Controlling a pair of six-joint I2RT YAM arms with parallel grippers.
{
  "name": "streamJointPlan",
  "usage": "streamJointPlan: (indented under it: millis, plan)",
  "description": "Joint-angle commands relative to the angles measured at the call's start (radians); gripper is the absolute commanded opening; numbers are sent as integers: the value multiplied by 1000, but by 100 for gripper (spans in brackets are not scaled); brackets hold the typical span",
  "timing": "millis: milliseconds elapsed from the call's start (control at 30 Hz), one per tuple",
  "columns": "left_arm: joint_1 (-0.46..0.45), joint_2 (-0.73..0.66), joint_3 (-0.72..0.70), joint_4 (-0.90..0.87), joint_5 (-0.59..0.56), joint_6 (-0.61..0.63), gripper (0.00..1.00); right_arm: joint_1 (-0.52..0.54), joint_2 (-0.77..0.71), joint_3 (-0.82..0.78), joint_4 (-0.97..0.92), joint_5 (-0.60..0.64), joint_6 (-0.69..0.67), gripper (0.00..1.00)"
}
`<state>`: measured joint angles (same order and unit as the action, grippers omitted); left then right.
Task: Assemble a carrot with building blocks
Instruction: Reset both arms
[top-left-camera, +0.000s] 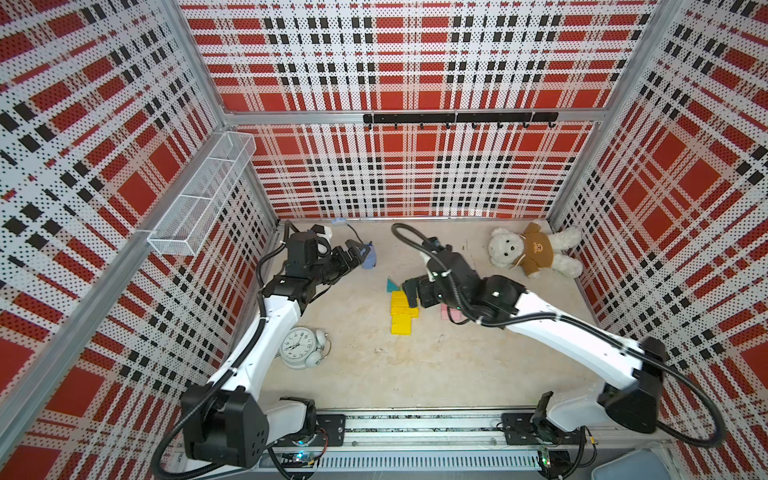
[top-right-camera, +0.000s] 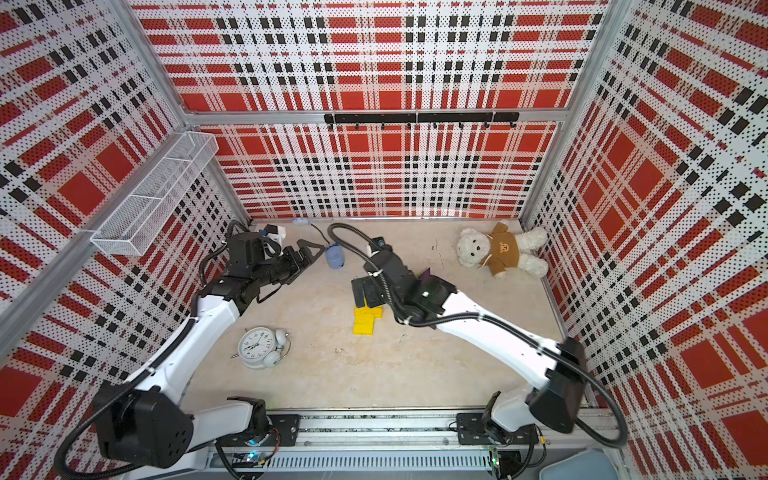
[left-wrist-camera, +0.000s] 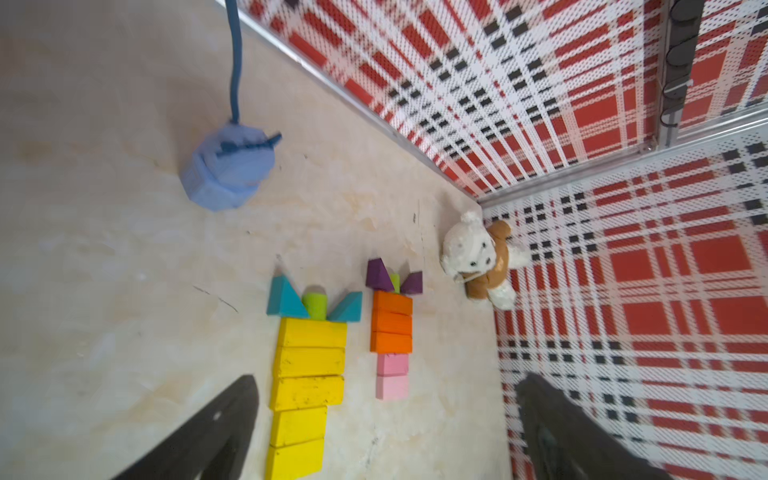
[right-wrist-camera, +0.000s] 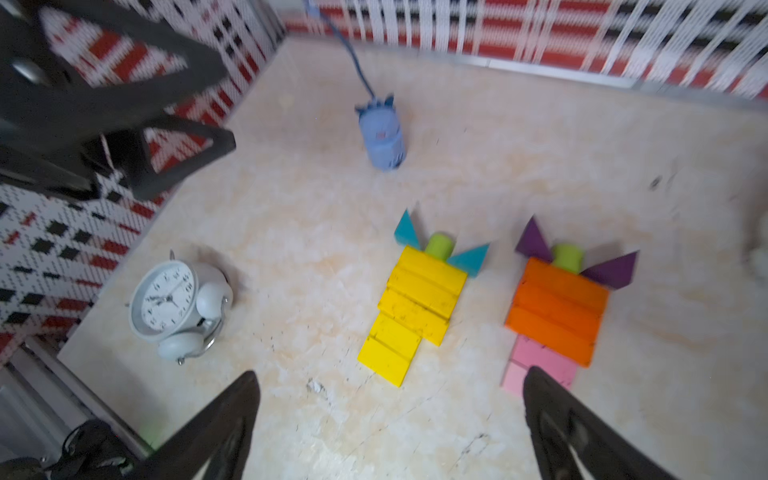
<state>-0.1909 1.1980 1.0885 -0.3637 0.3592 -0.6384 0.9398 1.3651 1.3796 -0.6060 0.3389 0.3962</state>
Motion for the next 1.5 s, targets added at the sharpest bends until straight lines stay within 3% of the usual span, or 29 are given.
streamJointPlan:
  millis: [0, 67, 133, 200, 300, 400, 500, 567, 633, 733, 867, 967, 1000, 1033, 1133, 1267, 1467]
  plan:
    - [-139, -124, 88, -141, -404, 244, 100, -7, -78, -110, 139, 162, -136, 100]
    - [-246, -166, 90, -174, -669, 276, 100, -8, -139, -247, 324, 265, -157, 100]
    - [-325, -226, 6, -114, -852, 321, 99, -9, -179, -409, 596, 365, -317, 100]
    - [-359, -305, -169, 78, -964, 376, 99, -28, -186, -553, 857, 449, -486, 100]
    - [-338, -400, -468, 473, -1010, 533, 100, -124, -193, -671, 1001, 442, -538, 100]
    - [-250, -419, -701, 767, -960, 599, 100, -242, -239, -768, 1067, 404, -535, 100]
    - [-131, -380, -849, 956, -846, 579, 100, -372, -279, -836, 1033, 310, -517, 100]
    - [-84, -333, -899, 1031, -840, 650, 99, -422, -304, -866, 1017, 278, -515, 100]
    - [-45, -262, -920, 1088, -819, 702, 100, -471, -336, -911, 1019, 207, -541, 100]
    - [58, -122, -936, 1178, -704, 661, 100, -533, -336, -957, 1051, 145, -546, 100]
    - [158, 141, -941, 1526, -549, 608, 99, -604, -307, -971, 1075, 82, -495, 100]
    - [164, 344, -867, 1574, -510, 614, 99, -648, -273, -985, 1119, 48, -481, 100]
    - [167, 422, -858, 1695, -489, 620, 100, -659, -262, -987, 1135, 48, -492, 100]
    - [177, 427, -856, 1690, -471, 616, 100, -667, -258, -991, 1141, 53, -497, 100]
    - [185, 336, -787, 1406, -481, 603, 99, -709, -249, -1012, 1178, 14, -509, 100]
    - [184, 373, -713, 1343, -358, 645, 99, -755, -196, -1056, 1288, -59, -511, 100]
    - [169, 376, -705, 1335, -380, 654, 100, -768, -31, -1116, 1547, -104, -542, 100]
